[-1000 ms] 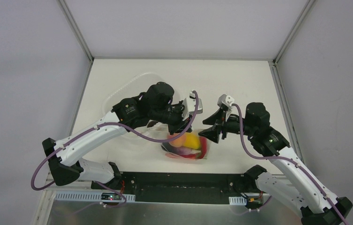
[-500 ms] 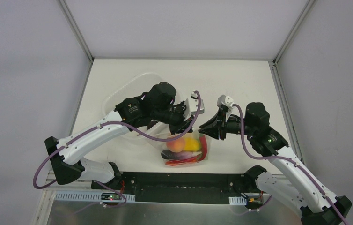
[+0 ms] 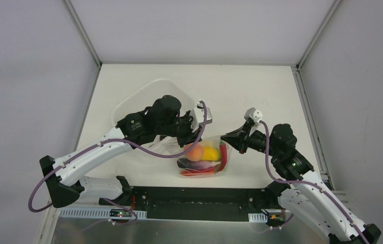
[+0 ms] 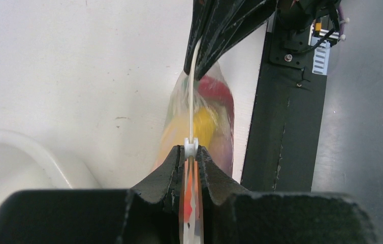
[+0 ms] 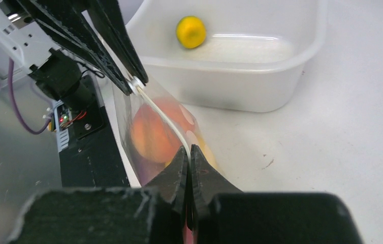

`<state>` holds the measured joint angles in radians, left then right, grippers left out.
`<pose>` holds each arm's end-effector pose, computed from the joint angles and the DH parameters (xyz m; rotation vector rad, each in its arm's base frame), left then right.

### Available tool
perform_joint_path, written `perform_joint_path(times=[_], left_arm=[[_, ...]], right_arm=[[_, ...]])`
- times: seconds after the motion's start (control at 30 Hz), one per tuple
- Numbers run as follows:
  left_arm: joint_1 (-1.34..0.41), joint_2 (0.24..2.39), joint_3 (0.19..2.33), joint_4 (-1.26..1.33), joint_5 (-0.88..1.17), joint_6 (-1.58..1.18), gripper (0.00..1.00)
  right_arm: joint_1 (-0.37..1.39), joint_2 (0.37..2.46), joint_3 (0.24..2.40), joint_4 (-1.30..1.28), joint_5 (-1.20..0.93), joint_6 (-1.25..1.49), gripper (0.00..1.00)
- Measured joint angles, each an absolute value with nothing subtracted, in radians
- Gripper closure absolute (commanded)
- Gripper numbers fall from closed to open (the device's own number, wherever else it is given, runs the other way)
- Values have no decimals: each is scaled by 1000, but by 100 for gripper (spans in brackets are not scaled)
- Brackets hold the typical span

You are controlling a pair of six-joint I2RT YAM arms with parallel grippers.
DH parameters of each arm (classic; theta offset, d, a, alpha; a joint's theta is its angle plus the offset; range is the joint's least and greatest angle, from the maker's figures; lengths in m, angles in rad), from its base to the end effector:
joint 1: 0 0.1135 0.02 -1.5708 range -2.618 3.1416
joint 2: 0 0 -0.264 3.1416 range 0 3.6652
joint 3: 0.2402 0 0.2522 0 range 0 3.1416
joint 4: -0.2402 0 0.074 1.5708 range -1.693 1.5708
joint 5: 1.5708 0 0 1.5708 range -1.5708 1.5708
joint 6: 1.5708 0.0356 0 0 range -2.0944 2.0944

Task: Place the food in the zip-top bag and seal the zipper
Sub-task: Zip the zipper food storage bag at the center of the board.

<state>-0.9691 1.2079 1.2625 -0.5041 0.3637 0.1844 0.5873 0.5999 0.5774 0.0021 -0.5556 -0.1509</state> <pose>0.1391 -0.2250 0.3870 1.3377 1.6151 -0.8541 0.1166 0.1002 0.3149 -0.9835 1.3167 0.7764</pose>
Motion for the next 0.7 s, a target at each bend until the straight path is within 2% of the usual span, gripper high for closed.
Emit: perform_joint_path(times=[0.3, 0.7], left_arm=[[-913, 1041, 1119, -503, 300, 171, 100], [-881, 988, 1098, -559, 241, 173, 100]], right_arm=[[589, 571, 559, 14, -436, -125, 100], [588, 572, 559, 10, -403, -113, 100]])
